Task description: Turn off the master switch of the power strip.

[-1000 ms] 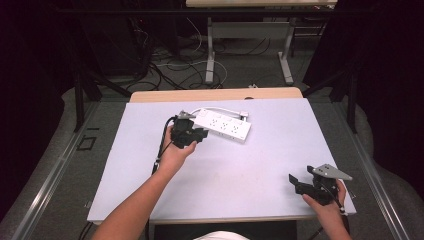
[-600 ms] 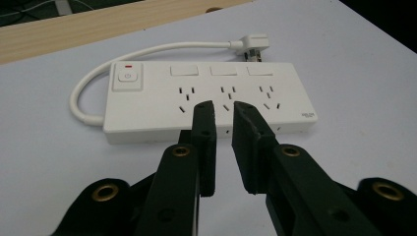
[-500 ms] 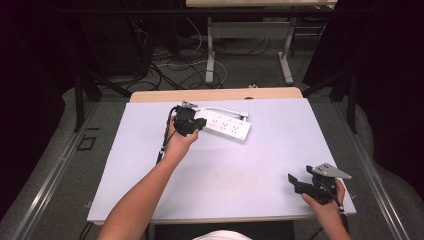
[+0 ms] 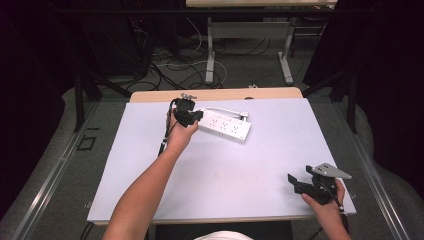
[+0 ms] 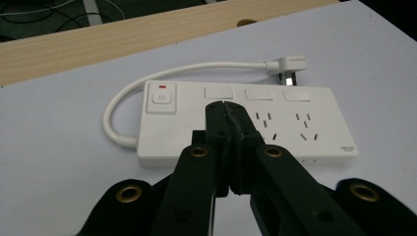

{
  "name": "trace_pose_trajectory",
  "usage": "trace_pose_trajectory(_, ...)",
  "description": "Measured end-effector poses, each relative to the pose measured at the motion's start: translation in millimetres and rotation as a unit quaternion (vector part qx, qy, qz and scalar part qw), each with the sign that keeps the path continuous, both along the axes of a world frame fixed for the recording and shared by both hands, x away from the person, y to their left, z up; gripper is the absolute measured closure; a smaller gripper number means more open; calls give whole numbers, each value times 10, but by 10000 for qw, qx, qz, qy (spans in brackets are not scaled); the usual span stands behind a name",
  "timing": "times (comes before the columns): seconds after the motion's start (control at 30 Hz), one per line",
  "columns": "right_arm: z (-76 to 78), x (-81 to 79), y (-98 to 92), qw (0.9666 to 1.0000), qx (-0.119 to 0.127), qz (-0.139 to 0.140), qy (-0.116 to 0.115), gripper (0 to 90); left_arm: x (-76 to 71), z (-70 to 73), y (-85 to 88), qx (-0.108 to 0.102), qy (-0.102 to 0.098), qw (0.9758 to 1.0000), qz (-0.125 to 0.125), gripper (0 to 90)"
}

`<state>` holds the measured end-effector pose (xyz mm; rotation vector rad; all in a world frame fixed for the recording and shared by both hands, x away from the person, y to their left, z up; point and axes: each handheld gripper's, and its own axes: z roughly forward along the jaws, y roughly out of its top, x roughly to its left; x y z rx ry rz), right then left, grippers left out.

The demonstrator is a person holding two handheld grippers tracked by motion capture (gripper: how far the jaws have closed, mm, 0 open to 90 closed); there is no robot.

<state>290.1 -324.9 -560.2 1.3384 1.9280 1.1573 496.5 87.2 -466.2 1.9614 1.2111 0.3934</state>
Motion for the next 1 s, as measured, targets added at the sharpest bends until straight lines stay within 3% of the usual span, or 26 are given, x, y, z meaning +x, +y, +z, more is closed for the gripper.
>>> trace_pose_trajectory(0.1, 14, -11, -13, 9999, -32, -13, 103, 204, 54, 7, -13, 31, 5, 10000, 28, 900)
trace_pose_trajectory(0.13, -6, 5, -4, 10000, 46, -46, -45, 204, 70, 9, -17, 34, 58, 10000, 35, 900)
trace_pose_trajectory(0.63, 26, -18, -18, 10000, 79, -50, 3, 204, 374, -56, -73, 145, 196, 9994, 228, 900)
trace_pose_trajectory(1.0, 32, -25, -25, 10000, 74, -47, 33, 204, 568, -105, -132, 110, 308, 9988, 358, 900)
